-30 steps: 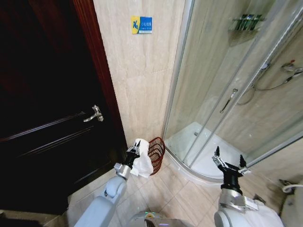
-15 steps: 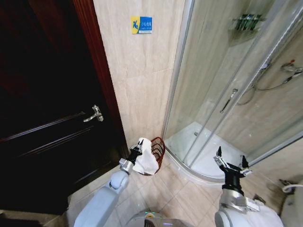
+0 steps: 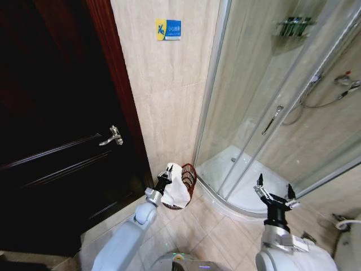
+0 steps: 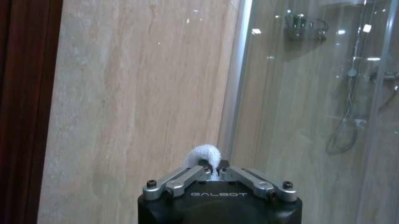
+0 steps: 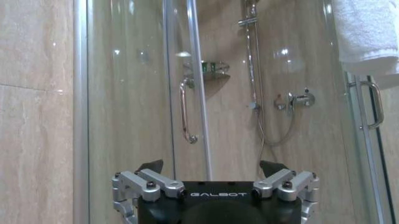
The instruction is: Discard the used towel into the hamper.
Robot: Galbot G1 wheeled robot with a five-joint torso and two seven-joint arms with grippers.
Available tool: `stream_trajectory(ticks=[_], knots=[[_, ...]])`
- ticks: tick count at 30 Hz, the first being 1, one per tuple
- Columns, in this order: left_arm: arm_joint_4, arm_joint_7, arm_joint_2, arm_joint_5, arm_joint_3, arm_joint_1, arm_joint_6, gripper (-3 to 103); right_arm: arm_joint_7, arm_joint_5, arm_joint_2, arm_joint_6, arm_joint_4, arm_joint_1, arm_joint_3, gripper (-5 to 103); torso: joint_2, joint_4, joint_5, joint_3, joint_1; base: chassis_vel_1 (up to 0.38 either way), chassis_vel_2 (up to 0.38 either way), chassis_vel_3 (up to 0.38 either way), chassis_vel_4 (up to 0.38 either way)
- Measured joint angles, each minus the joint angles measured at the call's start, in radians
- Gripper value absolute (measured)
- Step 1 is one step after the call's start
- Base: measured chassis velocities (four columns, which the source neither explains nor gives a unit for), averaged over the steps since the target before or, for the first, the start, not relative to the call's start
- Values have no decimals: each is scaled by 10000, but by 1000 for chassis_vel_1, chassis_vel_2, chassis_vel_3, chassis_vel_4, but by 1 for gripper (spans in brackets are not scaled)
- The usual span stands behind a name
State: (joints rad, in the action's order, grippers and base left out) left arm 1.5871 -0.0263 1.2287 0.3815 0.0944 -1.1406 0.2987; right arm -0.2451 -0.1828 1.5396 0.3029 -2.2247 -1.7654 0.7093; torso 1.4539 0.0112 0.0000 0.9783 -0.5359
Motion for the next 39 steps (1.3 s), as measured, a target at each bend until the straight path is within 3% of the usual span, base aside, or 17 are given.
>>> stream_trajectory(ticks=[24, 39], knots=[[98, -60, 138, -12, 307, -196, 56, 2, 228, 94, 25, 494, 115, -103, -7, 100, 2, -1, -3, 0, 1, -83, -90, 85, 86], [-2270, 11, 568, -11, -754, 1863, 265, 2, 366, 168, 149, 720, 354, -147, 9, 100, 1, 1, 1, 1, -1, 3, 4, -2, -2]])
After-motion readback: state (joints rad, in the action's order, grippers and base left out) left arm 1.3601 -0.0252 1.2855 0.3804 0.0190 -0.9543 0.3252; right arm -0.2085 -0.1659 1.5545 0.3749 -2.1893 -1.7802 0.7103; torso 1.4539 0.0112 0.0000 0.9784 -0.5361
